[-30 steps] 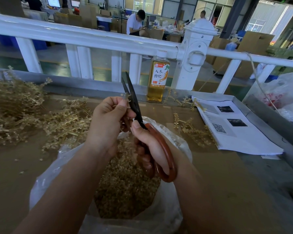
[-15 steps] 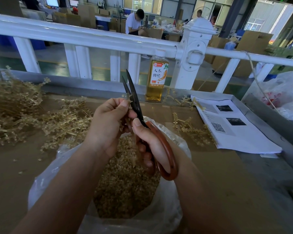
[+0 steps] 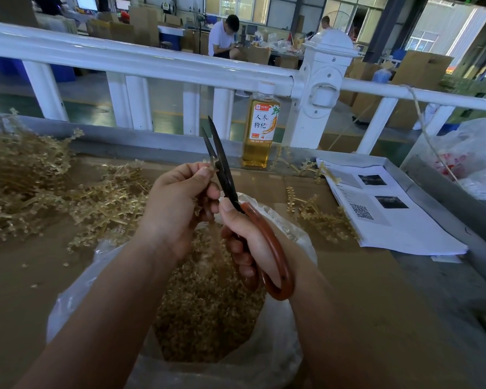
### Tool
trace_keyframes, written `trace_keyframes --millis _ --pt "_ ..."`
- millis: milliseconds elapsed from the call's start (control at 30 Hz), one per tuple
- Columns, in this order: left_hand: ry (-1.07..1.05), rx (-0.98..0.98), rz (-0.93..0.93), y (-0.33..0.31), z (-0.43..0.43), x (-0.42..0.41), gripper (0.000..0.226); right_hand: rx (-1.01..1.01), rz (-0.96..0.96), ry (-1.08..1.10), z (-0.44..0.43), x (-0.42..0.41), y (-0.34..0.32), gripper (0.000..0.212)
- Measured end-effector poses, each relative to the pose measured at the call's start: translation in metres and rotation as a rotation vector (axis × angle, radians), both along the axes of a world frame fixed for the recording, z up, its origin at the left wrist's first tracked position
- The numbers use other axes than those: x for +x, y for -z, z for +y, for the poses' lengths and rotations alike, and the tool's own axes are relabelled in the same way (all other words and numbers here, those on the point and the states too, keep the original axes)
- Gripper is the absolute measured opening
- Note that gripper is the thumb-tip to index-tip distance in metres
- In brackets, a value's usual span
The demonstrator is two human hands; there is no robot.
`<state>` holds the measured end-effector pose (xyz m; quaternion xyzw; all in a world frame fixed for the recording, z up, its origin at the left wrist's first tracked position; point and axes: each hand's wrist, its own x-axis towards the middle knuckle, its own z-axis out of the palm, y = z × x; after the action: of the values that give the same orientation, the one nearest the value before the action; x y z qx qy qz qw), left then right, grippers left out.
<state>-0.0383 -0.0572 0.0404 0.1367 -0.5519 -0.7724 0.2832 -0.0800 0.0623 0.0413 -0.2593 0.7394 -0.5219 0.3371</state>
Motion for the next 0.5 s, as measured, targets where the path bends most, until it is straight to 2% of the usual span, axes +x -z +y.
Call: trace_keyframes --millis 67,333,500 --pt "-0.007 0.013 0.007 -0.0002 -0.0006 0.0002 0.021 0.001 -0.026 0.017 0.0006 0.0008 -0.0011 0.043" --pt "0.003 0.042 0.014 0.0007 0.0045 -0.0023 0.023 -0.007 -0.043 0.005 -0.0003 0.004 -0.0078 0.022" --pt "0.016 0.037 0.024 0.0002 0.0051 -0.0021 0.024 -0.024 -0.045 0.014 -0.0025 0.002 -0.0066 0.028"
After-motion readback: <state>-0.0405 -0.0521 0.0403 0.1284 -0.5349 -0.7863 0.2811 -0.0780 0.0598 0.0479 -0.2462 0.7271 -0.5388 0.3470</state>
